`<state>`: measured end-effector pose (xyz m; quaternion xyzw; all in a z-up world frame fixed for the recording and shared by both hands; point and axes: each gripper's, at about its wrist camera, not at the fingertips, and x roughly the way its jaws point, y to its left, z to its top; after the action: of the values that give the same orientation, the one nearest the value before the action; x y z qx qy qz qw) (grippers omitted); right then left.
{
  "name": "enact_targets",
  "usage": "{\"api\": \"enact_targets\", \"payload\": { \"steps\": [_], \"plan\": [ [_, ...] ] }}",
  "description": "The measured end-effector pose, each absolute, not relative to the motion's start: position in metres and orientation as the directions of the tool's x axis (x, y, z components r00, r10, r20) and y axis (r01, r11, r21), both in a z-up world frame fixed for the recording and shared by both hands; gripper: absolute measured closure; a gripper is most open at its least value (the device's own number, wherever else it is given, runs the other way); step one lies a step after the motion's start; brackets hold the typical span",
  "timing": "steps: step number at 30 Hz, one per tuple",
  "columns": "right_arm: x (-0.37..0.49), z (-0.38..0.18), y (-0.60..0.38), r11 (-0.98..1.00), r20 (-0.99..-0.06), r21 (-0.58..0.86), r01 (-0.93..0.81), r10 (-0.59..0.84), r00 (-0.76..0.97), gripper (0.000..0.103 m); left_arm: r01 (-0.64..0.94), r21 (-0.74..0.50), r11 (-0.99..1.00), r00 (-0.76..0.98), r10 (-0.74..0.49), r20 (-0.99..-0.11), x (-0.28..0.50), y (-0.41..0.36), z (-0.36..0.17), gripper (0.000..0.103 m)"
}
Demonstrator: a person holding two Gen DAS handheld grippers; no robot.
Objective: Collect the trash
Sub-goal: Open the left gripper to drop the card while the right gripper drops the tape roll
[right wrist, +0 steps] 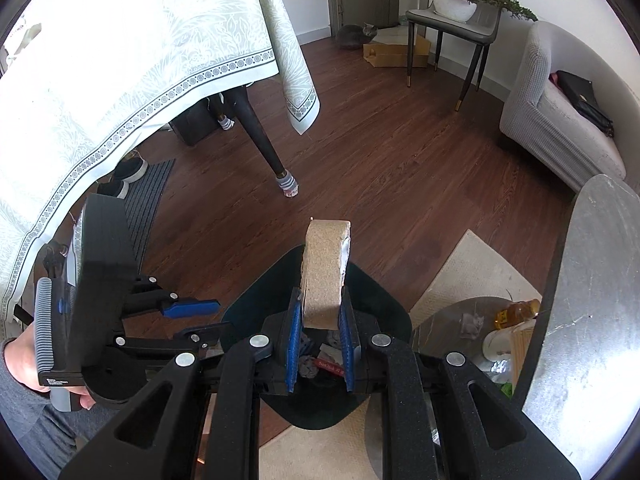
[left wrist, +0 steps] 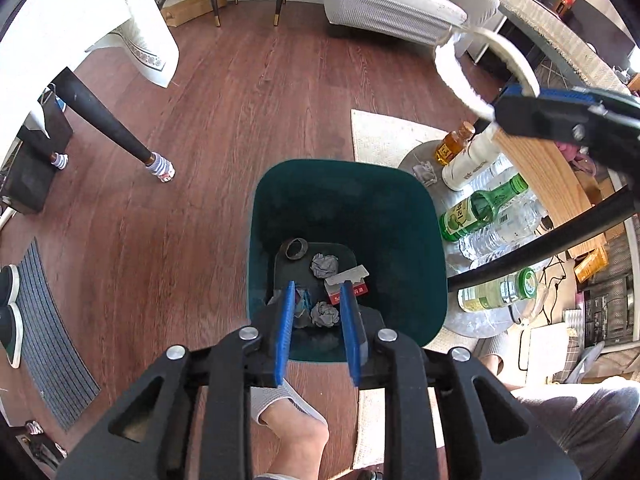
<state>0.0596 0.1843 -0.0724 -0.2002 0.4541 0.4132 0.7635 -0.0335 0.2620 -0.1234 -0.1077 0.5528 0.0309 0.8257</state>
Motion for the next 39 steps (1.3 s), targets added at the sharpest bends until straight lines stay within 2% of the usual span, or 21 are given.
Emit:
{"api": "enact_targets", "payload": {
  "steps": [5,13,21,24,26,27,28,34,39],
  "plan": [
    [0.057,-0.094,0.195,0.572,-0.889,0.064,-0.818,0.405,0.214,0.086,-0.205,-0.164,0.965,0.484,-0.046,-0.874,-0.045,0.277,-0.092,0.074],
    [0.046,-0.137,0.206,0.552,-0.937,0.047,-0.833,0.312,0.154,0.086,-0.242,-0.195,0.950,0.596,-0.013,-0.803,-0.053,0.294,-0.053,0.076],
    [0.041,-0.168,0.206,0.540,-0.967,0.046,-0.840,0.236,0.098,0.086,-0.211,-0.212,0.954,0.658,-0.022,-0.753,-0.054,0.292,-0.030,0.091],
    [0.040,-0.178,0.204,0.536,-0.975,0.036,-0.843,0.205,0.088,0.085,-0.194,-0.221,0.956,0.672,-0.035,-0.739,-0.055,0.288,-0.023,0.092],
    [0.038,-0.183,0.203,0.535,-0.980,0.015,-0.844,0.177,0.094,0.074,-0.185,-0.227,0.956,0.682,-0.041,-0.730,-0.054,0.285,-0.019,0.092],
    [0.037,-0.184,0.203,0.533,-0.981,0.009,-0.846,0.169,0.095,0.063,-0.184,-0.227,0.956,0.685,-0.041,-0.728,-0.054,0.285,-0.018,0.092],
    [0.035,-0.184,0.201,0.530,-0.982,0.007,-0.848,0.164,0.095,0.057,-0.184,-0.223,0.957,0.684,-0.038,-0.728,-0.053,0.285,-0.018,0.092],
    [0.033,-0.180,0.189,0.523,-0.978,0.002,-0.852,0.177,0.107,0.057,-0.190,-0.223,0.956,0.700,-0.027,-0.714,-0.053,0.286,-0.010,0.092],
    [0.029,-0.156,0.183,0.511,-0.957,0.022,-0.860,0.259,0.129,0.057,-0.190,-0.227,0.955,0.715,-0.024,-0.699,-0.054,0.285,0.001,0.091]
  ]
}}
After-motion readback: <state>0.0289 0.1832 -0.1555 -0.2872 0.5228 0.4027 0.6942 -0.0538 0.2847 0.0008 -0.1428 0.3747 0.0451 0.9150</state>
